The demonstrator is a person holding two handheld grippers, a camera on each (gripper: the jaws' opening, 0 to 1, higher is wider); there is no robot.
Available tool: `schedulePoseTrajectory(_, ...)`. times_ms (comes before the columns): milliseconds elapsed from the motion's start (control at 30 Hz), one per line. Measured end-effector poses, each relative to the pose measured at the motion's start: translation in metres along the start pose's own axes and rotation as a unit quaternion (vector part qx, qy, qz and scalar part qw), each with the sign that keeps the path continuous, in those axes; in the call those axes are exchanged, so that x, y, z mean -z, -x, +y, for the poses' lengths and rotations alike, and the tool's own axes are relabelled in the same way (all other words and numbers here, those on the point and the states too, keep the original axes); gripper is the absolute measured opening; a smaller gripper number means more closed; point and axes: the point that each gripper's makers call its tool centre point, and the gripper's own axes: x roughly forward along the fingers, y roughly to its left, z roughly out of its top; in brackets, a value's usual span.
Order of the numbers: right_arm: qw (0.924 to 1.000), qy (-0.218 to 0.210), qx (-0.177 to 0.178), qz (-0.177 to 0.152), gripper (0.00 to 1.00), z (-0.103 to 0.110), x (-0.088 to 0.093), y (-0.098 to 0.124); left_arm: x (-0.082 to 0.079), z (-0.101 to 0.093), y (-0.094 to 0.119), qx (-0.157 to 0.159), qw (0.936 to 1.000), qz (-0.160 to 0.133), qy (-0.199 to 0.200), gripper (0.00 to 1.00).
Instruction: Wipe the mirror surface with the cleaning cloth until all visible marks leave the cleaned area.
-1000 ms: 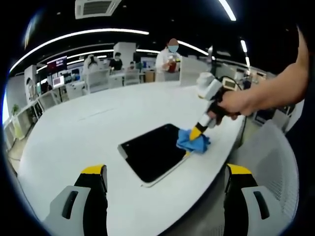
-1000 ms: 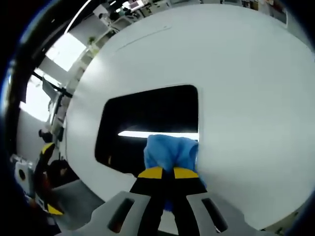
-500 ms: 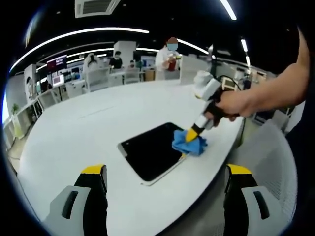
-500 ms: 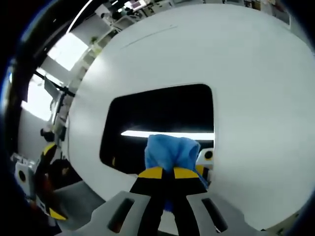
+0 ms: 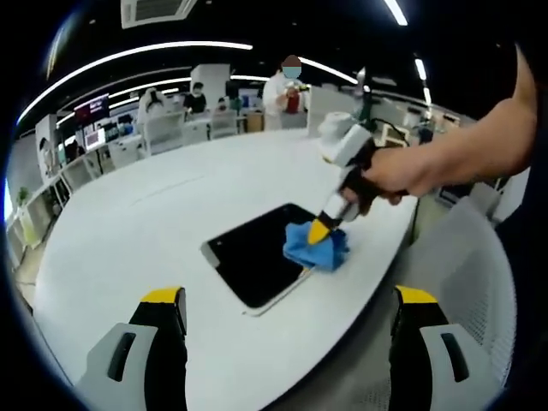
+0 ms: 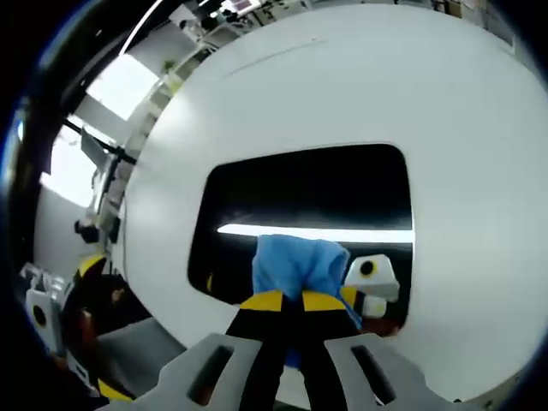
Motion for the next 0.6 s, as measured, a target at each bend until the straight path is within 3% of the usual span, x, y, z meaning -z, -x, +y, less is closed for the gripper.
schedulePoseTrajectory(267,0.9999,0.01,-0.01,0.006,0.0,0.018,0.0,-0.01,-0.004,-0.007,-0.003,0.006,0.9999,0.001,-0.011,1.0)
schedulePoseTrajectory(467,0.9997,0.018,-0.014,0.01,0.0,0.028,0.0,-0.017,-0.007,0.004,0.002,-0.005,0.9999,-0.011,0.01,1.0)
schedulePoseTrajectory(600,0.9996,0.02,-0.019,0.008,0.0,0.033,-0.001,-0.02,-0.009,0.004,0.003,0.009,0.9992,-0.028,0.027,1.0)
